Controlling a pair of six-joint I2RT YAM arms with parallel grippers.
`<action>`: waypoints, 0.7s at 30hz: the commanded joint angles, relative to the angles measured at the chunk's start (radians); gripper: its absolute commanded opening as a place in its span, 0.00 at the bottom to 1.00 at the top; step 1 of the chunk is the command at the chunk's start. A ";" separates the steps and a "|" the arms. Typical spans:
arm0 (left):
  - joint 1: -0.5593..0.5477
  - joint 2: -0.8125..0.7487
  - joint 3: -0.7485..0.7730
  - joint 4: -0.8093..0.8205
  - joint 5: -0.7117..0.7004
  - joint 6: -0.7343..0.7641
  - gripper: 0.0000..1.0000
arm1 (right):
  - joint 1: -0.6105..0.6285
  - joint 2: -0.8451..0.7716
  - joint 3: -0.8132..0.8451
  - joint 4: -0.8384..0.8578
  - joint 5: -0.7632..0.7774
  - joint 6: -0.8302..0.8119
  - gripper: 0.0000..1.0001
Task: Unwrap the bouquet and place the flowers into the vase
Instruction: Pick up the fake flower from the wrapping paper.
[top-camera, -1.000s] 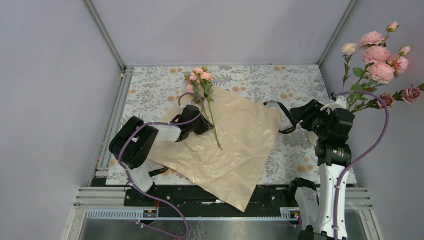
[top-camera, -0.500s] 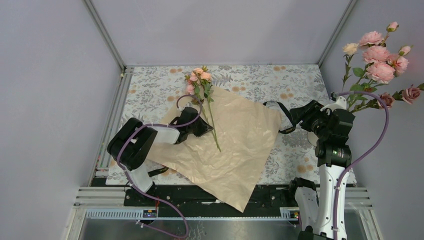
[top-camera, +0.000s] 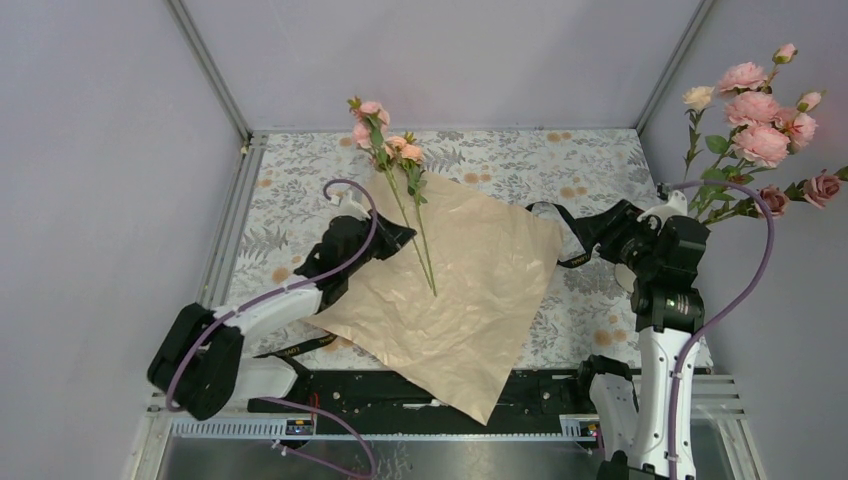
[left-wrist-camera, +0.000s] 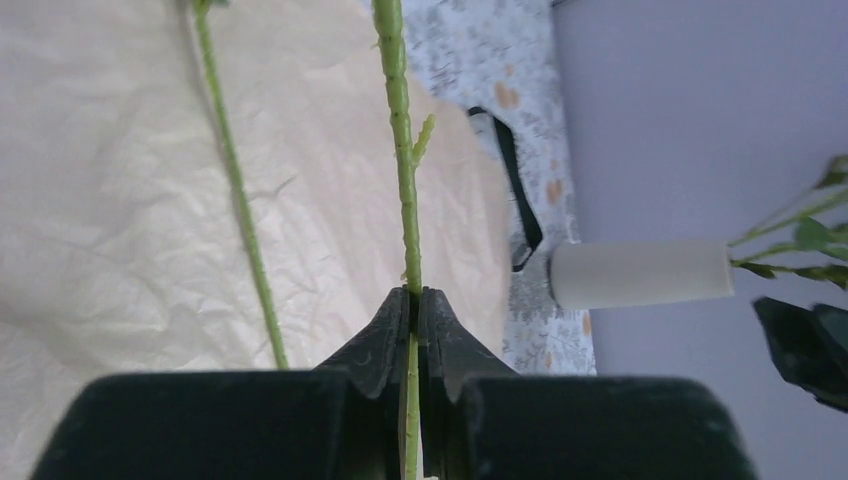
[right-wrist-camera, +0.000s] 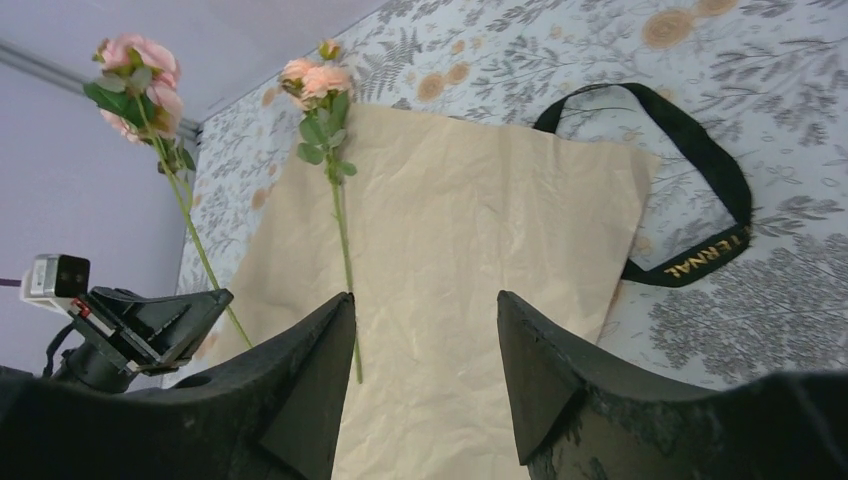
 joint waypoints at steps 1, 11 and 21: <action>-0.005 -0.163 -0.013 0.061 0.036 0.153 0.00 | 0.035 0.041 0.067 0.044 -0.123 0.024 0.62; -0.030 -0.406 0.067 -0.126 0.367 0.326 0.00 | 0.352 0.201 0.060 0.370 -0.263 0.255 0.65; -0.136 -0.473 0.098 -0.095 0.508 0.236 0.00 | 0.727 0.353 0.115 0.734 -0.294 0.388 0.67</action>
